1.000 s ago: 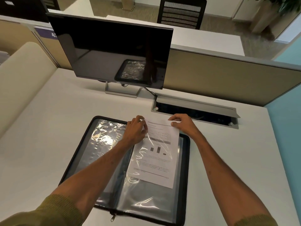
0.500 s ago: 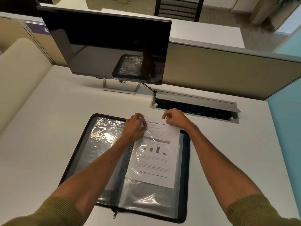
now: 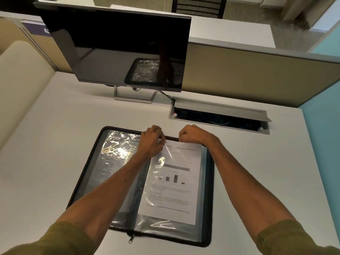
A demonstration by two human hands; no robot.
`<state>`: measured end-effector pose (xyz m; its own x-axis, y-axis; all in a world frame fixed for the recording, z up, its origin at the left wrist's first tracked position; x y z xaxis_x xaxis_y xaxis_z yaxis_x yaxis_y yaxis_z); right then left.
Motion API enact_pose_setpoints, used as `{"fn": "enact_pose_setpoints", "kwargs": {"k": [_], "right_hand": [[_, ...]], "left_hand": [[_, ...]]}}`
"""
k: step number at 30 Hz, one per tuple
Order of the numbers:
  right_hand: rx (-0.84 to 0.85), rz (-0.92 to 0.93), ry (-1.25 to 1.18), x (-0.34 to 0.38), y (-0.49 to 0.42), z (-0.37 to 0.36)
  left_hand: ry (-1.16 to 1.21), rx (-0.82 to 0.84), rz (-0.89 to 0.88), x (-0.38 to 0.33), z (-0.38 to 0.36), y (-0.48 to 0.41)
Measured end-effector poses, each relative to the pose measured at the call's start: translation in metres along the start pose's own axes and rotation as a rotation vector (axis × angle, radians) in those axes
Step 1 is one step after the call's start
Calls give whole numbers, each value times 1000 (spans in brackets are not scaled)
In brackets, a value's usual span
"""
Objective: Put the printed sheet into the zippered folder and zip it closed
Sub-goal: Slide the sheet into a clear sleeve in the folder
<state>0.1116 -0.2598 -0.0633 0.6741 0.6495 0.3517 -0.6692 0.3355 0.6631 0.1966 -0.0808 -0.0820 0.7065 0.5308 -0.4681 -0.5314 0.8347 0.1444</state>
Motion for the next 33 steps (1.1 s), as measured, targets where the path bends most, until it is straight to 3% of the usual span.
{"fn": "enact_pose_setpoints", "kwargs": {"k": [6,14,23,29,33], "right_hand": [[-10,25,47,0,4,-20],[1,57,-76,1,6,-25],[48,-17,-76,1,8,-29],[-22,-48,-39,3,17,-30],[-213,-68,-6,1,32,-29]], "left_hand": [[-4,0,-11,-1,0,1],[-34,3,-21,-3,4,-1],[-49,3,-22,-5,5,1],[-28,62,-25,-6,8,8],[22,65,-42,-9,10,24]]}}
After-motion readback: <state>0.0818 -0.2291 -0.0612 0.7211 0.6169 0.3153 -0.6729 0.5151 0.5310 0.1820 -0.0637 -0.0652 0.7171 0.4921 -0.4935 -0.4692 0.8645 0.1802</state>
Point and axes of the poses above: each hand's wrist, its own y-axis away from the middle knuckle, its own z-axis out of the back of the hand, x = y × z, the point moved 4 cm from there along -y, towards the middle knuckle, and after that the axes turned 12 degrees about -z, right-handed, at the moved point
